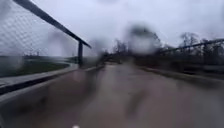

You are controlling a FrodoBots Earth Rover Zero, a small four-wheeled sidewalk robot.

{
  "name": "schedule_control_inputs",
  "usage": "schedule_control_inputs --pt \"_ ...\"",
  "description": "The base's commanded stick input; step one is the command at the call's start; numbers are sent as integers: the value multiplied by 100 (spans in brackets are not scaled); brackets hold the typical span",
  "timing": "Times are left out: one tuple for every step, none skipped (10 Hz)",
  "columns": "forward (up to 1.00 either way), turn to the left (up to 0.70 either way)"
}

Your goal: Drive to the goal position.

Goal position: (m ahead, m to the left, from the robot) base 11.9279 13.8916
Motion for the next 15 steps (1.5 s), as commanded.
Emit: schedule_control_inputs --pt "70 0" --pt "70 0" --pt "70 0" --pt "70 0" --pt "70 0" --pt "70 -3" --pt "70 -13" --pt "70 -29" --pt "70 -35" --pt "70 -18" --pt "70 0" --pt "70 0" --pt "70 0" --pt "70 0" --pt "70 0"
